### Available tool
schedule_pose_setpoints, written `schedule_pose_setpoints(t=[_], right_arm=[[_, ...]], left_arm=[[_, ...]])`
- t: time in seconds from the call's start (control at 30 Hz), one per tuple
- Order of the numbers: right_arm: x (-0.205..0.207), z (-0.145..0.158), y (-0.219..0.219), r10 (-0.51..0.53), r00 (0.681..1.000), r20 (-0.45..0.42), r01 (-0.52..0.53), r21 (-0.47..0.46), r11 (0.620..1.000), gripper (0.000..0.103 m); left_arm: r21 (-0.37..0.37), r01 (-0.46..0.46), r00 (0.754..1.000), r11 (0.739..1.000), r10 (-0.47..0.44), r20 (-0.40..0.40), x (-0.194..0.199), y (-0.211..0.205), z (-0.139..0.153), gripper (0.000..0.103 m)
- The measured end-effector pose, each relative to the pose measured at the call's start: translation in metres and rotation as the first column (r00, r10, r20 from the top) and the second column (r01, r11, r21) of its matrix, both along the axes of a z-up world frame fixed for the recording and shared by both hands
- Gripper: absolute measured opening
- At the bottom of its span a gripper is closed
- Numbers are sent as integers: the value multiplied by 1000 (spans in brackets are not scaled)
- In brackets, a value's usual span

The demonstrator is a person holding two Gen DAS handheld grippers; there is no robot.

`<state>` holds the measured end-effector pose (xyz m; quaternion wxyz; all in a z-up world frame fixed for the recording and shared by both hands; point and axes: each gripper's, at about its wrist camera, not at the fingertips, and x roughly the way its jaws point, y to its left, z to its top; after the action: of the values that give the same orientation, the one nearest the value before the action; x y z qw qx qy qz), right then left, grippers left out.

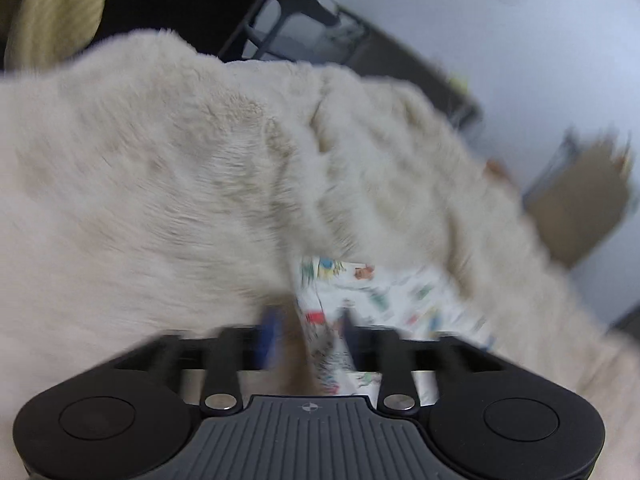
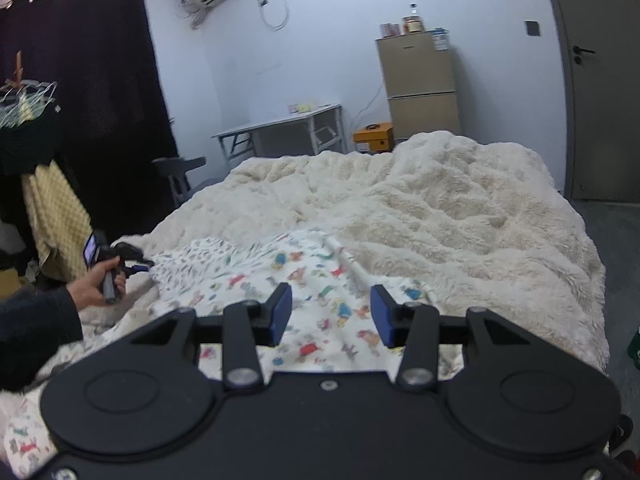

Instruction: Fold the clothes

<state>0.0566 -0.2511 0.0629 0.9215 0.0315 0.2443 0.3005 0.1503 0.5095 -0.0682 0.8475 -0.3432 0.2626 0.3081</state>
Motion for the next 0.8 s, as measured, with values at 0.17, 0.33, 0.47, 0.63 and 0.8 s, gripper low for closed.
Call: schedule_pose_setpoints(t=[0.17, 0.33, 0.47, 0.63, 0.8], right_arm=[[-26, 3, 6, 75, 997, 7, -75, -19, 997, 55], [-49, 7, 11, 139, 990, -1, -139, -41, 989, 57], [-64, 21, 17, 133, 990, 40, -131, -54, 990, 65], [-66, 22, 18, 124, 992, 38, -122, -58, 991, 67], [-64, 20, 18, 95, 995, 23, -93, -59, 994, 67]], left_arm=[[45, 276, 957, 960, -279, 77, -77, -16, 45, 97], [213, 384, 922, 898, -365, -127, -151, -39, 58, 100], [266, 383, 919, 885, -335, -208, -189, -33, 55, 101], [15, 381, 923, 924, -380, -63, -174, -5, -13, 97], [-3, 401, 909, 916, -398, -124, -151, -15, -54, 31]])
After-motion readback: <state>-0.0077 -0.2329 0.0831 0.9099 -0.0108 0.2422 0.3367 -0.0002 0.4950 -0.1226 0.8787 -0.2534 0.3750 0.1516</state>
